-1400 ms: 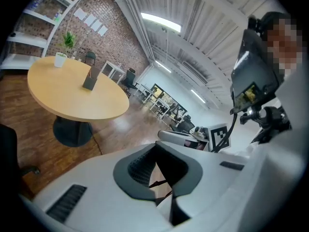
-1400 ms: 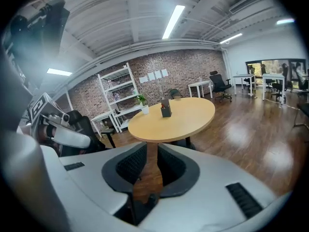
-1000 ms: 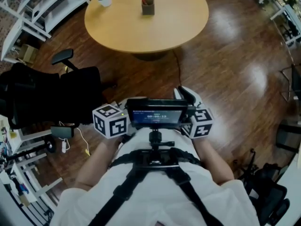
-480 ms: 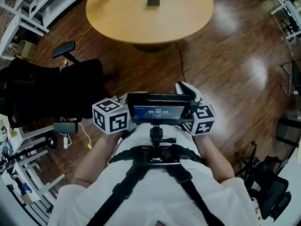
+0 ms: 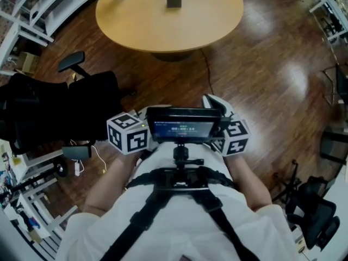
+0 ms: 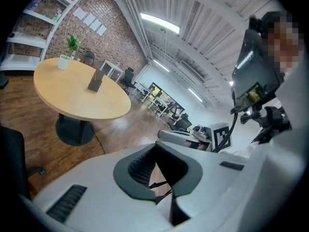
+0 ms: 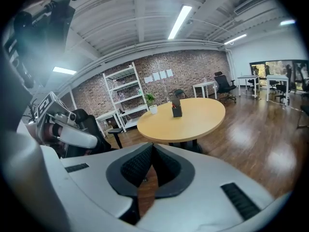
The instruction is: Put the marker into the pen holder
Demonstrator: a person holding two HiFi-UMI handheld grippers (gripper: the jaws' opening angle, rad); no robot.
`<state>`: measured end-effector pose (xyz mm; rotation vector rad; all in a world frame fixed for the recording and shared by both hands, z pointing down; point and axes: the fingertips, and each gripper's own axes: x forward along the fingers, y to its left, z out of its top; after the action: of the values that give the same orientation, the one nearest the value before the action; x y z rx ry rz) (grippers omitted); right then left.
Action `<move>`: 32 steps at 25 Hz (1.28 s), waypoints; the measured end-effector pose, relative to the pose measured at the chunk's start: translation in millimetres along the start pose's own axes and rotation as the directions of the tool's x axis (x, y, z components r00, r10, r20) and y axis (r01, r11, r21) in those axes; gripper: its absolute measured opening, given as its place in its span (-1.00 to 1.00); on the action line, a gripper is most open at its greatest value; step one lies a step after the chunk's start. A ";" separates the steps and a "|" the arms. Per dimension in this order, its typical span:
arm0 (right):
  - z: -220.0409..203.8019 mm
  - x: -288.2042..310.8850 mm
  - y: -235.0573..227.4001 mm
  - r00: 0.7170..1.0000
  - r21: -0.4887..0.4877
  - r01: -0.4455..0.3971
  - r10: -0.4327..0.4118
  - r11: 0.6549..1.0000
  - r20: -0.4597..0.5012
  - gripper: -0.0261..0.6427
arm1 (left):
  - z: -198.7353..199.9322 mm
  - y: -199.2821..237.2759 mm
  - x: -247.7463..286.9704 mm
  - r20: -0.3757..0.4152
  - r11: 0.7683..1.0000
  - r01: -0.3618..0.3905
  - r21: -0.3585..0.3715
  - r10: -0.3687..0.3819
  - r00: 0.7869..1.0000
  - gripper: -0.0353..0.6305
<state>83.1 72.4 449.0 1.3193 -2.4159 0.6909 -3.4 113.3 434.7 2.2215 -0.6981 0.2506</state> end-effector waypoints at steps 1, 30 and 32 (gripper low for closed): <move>1.4 0.9 -0.5 1.000 -0.001 -0.003 0.003 1.000 0.000 -0.96 | 0.4 0.6 0.4 0.000 1.000 0.000 0.000 0.000 1.000 -0.91; 11.5 18.3 9.1 0.998 -0.022 -0.050 0.049 0.999 -0.027 -0.95 | 13.7 12.4 -1.2 0.008 1.000 -0.006 0.013 0.006 1.000 -0.91; 12.3 19.1 9.2 0.998 -0.022 -0.050 0.049 0.999 -0.028 -0.95 | 15.2 12.8 -1.2 0.008 1.000 -0.004 0.013 0.004 1.000 -0.91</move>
<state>64.7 56.6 445.3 1.2371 -2.4346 0.6872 -12.1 95.7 432.0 2.2344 -0.7072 0.2493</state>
